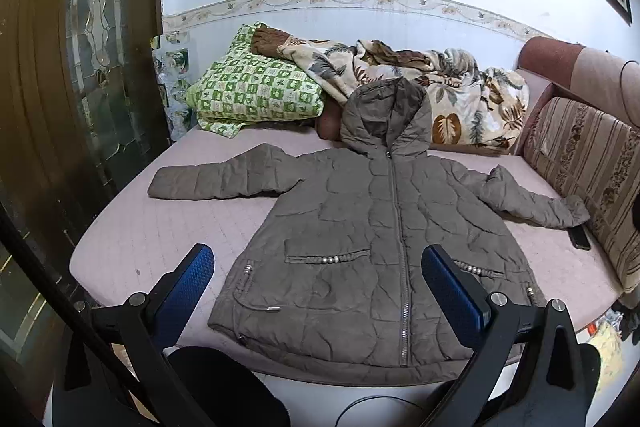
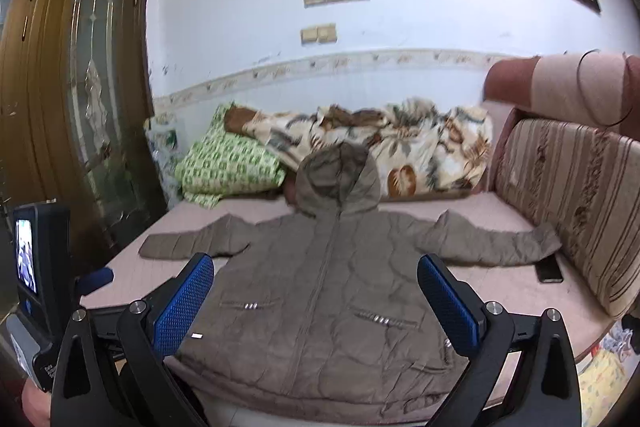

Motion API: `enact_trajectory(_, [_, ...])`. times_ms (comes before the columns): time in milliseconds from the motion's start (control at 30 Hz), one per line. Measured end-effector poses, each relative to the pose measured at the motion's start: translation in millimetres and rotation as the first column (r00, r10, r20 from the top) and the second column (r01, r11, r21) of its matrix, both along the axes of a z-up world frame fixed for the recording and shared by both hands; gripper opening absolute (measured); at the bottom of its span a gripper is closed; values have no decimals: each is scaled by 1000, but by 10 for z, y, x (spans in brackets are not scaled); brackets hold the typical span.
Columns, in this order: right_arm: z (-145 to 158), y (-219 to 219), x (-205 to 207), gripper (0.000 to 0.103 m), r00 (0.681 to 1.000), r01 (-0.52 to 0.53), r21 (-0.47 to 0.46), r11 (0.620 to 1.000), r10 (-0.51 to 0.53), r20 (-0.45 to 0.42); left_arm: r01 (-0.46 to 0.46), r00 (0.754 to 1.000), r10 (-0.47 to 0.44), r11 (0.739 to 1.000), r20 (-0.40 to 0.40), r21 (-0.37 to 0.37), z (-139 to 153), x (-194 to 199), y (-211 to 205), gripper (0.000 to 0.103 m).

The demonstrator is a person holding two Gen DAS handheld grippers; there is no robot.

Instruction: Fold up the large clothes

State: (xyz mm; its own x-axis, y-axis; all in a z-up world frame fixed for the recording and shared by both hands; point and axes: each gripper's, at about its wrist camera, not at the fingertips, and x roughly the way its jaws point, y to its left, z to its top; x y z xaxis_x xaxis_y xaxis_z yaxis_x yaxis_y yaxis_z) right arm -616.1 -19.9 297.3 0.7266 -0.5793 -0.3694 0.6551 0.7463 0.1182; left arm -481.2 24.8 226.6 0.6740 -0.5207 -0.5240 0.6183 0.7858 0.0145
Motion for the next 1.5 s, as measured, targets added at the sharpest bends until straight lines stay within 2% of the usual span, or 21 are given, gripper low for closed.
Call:
enact_trajectory(433, [-118,-37,118,103,999,-17,33,999,18,-42,8,1000,-8,1000,0,29,-50,27,5,103])
enact_trajectory(1100, [-164,-66,155,103,999,-21,41,999,23,-49,3,1000,-3,999,-12,41,-58,110,35,103])
enact_trajectory(1500, [-261,-149,177,103,999,-25,92,995,29,-45,7,1000,-5,997,-26,73,-147,117,-10,103])
